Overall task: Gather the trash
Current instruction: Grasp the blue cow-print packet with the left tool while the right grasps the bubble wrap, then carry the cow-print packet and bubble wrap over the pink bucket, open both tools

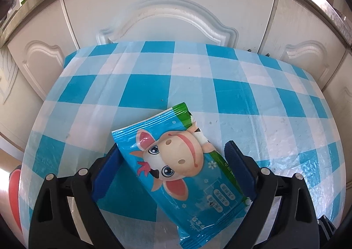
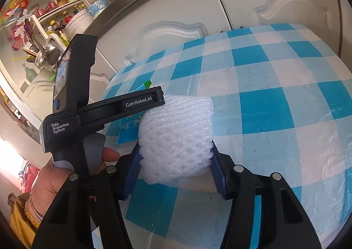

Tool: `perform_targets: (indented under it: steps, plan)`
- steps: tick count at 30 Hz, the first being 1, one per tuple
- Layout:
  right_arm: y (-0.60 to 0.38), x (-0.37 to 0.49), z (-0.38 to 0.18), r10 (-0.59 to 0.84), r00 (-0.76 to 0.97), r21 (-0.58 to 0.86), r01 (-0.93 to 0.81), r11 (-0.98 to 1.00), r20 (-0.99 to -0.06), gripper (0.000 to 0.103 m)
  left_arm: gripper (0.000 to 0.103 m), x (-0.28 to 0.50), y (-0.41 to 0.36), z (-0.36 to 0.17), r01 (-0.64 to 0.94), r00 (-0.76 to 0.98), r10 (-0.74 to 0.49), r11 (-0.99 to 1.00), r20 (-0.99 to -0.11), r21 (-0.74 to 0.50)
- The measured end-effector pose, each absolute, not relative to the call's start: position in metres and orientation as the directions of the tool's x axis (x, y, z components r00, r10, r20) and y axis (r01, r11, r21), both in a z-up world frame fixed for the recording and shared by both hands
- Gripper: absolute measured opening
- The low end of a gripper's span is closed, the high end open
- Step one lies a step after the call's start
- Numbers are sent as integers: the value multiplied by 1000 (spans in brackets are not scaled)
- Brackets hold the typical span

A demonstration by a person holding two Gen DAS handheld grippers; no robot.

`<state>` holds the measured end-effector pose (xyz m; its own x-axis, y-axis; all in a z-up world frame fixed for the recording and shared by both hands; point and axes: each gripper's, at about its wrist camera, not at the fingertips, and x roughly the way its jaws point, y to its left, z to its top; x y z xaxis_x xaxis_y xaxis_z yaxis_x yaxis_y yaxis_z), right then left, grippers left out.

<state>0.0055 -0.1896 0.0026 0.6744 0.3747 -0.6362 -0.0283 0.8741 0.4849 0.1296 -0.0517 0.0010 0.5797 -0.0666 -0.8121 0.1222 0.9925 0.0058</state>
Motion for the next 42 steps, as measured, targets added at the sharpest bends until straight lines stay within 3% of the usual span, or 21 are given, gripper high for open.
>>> perform_targets:
  steps: [11, 28, 30, 35, 42]
  plan:
    - [-195, 1, 4, 352, 692, 480, -8, 877, -631, 51, 89, 125, -55, 1, 128, 598, -59, 991, -800, 23]
    - [-209, -7, 7, 332, 733, 500, 12, 866, -593, 32, 88, 120, -52, 2, 157, 597, -71, 987, -799, 30]
    - [-210, -8, 7, 335, 736, 502, 8, 865, -588, 31, 86, 118, -51, 3, 160, 599, -76, 987, -797, 26]
    - [-213, -10, 8, 331, 743, 507, 12, 862, -581, 30, 65, 110, -49, 5, 174, 616, -78, 984, -784, 38]
    - [-224, -15, 8, 312, 764, 519, 35, 854, -565, 30, 58, 99, -39, 6, 194, 617, -102, 981, -781, 26]
